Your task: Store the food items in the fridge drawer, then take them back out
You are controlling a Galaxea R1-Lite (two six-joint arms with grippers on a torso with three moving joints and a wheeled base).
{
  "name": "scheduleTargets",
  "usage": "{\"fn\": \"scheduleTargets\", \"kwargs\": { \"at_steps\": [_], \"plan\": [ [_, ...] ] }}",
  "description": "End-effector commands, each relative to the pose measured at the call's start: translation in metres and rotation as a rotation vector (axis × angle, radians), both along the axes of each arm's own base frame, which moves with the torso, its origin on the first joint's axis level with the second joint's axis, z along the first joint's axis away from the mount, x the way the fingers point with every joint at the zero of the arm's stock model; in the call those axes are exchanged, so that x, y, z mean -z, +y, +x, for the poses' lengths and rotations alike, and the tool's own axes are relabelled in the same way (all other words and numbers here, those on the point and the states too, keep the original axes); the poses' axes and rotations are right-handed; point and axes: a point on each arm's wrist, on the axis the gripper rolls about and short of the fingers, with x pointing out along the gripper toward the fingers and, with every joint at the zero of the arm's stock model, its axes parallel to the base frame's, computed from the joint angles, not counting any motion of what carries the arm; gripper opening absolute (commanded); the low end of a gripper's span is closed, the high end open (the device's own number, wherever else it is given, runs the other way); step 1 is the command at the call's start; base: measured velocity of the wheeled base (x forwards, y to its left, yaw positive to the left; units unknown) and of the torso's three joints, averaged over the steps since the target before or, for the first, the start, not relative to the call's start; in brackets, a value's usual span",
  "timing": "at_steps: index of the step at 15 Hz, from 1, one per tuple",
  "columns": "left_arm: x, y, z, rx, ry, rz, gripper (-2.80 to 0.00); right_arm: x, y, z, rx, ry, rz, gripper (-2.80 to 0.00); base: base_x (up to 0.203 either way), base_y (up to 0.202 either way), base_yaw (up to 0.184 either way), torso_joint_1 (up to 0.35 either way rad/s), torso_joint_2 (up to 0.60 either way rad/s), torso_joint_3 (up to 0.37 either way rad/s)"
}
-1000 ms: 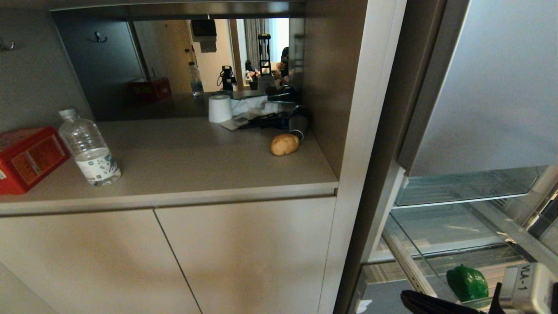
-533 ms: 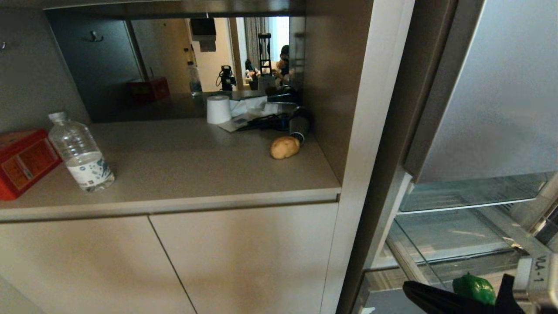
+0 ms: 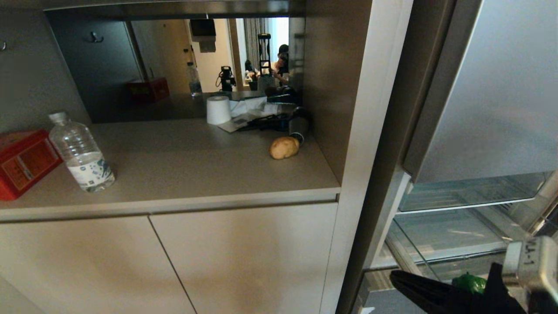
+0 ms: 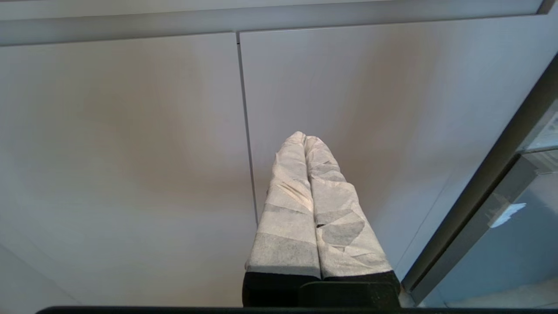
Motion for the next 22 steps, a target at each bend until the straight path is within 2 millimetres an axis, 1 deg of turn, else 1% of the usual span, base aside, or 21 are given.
{"fn": "scheduleTargets", "kwargs": {
  "at_steps": [1, 4, 5, 6, 7, 10, 11, 12, 14, 16, 18, 20, 22],
  "plan": [
    [0.000, 0.000, 0.000, -0.001, 0.001, 0.000, -2.80, -0.004, 0.028, 0.015, 0.005, 0.014, -0.018, -2.80, 0.000, 0.000, 0.000, 0.000, 0.00, 0.000],
    [0.000, 0.000, 0.000, -0.001, 0.001, -0.002, -2.80, -0.009, 0.087, 0.050, 0.038, 0.017, -0.002, -2.80, 0.000, 0.000, 0.000, 0.000, 0.00, 0.000],
    [0.000, 0.000, 0.000, -0.001, 0.001, -0.002, -2.80, -0.016, 0.108, 0.066, 0.072, 0.000, 0.024, -2.80, 0.000, 0.000, 0.000, 0.000, 0.00, 0.000],
    [0.000, 0.000, 0.000, -0.001, 0.001, -0.002, -2.80, -0.023, 0.123, 0.082, 0.107, -0.018, 0.049, -2.80, 0.000, 0.000, 0.000, 0.000, 0.00, 0.000],
    [0.000, 0.000, 0.000, -0.001, 0.001, -0.002, -2.80, -0.031, 0.132, 0.098, 0.149, -0.028, 0.060, 0.00, 0.000, 0.000, 0.000, 0.000, 0.00, 0.000],
    [0.000, 0.000, 0.000, -0.001, 0.001, -0.002, -2.80, -0.052, 0.142, 0.140, 0.244, -0.033, 0.064, 0.00, 0.000, 0.000, 0.000, 0.000, 0.00, 0.000],
    [0.000, 0.000, 0.000, -0.001, 0.001, -0.002, -2.80, -0.055, 0.139, 0.161, 0.294, -0.037, 0.062, 0.00, 0.000, 0.000, 0.000, 0.000, 0.00, 0.000],
    [0.000, 0.000, 0.000, -0.001, 0.001, -0.002, -2.80, -0.053, 0.134, 0.183, 0.348, -0.032, 0.048, 0.00, 0.000, 0.000, 0.000, 0.000, 0.00, 0.000],
    [0.000, 0.000, 0.000, -0.001, 0.001, -0.002, -2.80, -0.040, 0.130, 0.212, 0.399, -0.009, 0.013, 0.00, 0.000, 0.000, 0.000, 0.000, 0.00, 0.000],
    [0.000, 0.000, 0.000, -0.001, 0.001, -0.002, -2.80, -0.031, 0.124, 0.232, 0.434, 0.000, 0.007, 0.00, 0.000, 0.000, 0.000, 0.000, 0.00, 0.000],
    [0.000, 0.000, 0.000, -0.001, 0.001, -0.002, -2.80, -0.023, 0.123, 0.250, 0.437, 0.009, 0.015, 0.00, 0.000, 0.000, 0.000, 0.000, 0.00, 0.000],
    [0.000, 0.000, 0.000, -0.001, 0.001, -0.002, -2.80, -0.029, 0.127, 0.262, 0.442, -0.032, 0.066, 0.00, 0.000, 0.000, 0.000, 0.000, 0.00, 0.000],
    [0.000, 0.000, 0.000, -0.001, 0.001, -0.002, -2.80, -0.032, 0.134, 0.265, 0.440, -0.077, 0.100, 0.00, 0.000, 0.000, 0.000, 0.000, 0.00, 0.000]
  ]
}}
